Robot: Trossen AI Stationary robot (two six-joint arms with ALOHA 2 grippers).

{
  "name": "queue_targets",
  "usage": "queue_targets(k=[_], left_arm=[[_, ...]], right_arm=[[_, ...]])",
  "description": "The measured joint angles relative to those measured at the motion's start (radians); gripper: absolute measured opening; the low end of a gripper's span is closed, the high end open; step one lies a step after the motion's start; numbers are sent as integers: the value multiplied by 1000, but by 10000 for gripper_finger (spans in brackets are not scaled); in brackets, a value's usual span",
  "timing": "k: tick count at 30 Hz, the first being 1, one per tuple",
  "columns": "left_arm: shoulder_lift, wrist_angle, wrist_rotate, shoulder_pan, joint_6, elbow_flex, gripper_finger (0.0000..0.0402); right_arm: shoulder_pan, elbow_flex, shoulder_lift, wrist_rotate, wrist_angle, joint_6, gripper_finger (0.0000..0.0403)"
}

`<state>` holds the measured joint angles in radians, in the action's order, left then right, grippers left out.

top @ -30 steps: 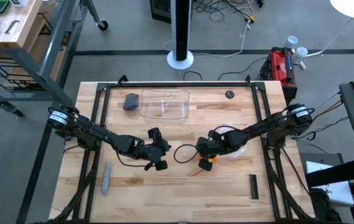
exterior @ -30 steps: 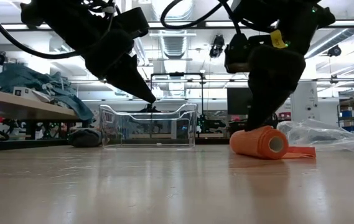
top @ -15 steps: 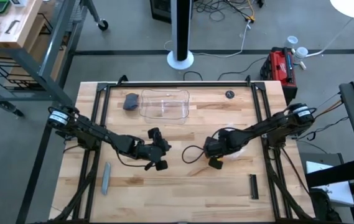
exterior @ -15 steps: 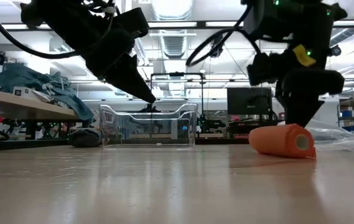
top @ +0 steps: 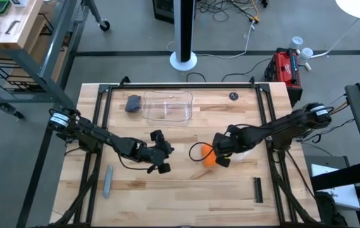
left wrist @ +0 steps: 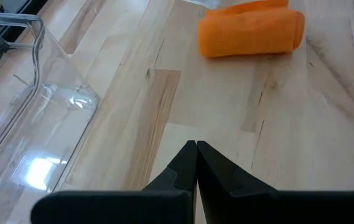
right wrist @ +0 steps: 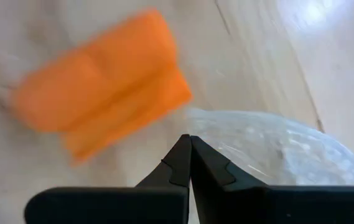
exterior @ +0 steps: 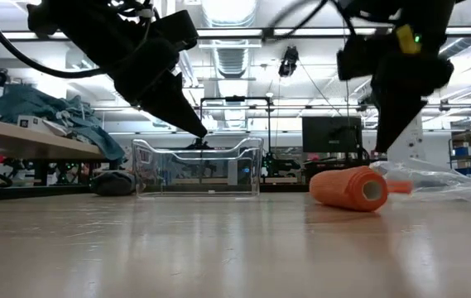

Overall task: Roll bandage
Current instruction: Roll the orange bandage

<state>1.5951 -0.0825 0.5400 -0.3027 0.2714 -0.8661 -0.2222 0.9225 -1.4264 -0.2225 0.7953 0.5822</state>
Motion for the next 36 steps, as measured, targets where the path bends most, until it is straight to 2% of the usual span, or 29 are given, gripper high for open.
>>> queue_targets(k=[7, 11, 16, 19, 23, 31, 36], left_arm=[[-1, 65, -8, 0, 0, 0, 0], [-19, 119, -60, 0, 1, -10, 0], [-32, 121, -60, 5, -26, -82, 0], [-36, 117, -60, 6, -65, -126, 0], [-37, 110, -60, 6, -99, -163, 0], [-37, 100, -53, 10, -106, -160, 0], [-37, 99, -52, 12, -101, -153, 0]], right_arm=[[36, -19, 140, -40, 176, 3, 0], [93, -51, 234, -27, 287, 62, 0], [143, -114, 314, -42, 283, 120, 1], [166, -130, 318, -56, 264, 143, 10], [181, -132, 293, -30, 230, 143, 49], [186, -132, 213, 45, 177, 115, 161], [186, -136, 138, 35, 146, 116, 194]])
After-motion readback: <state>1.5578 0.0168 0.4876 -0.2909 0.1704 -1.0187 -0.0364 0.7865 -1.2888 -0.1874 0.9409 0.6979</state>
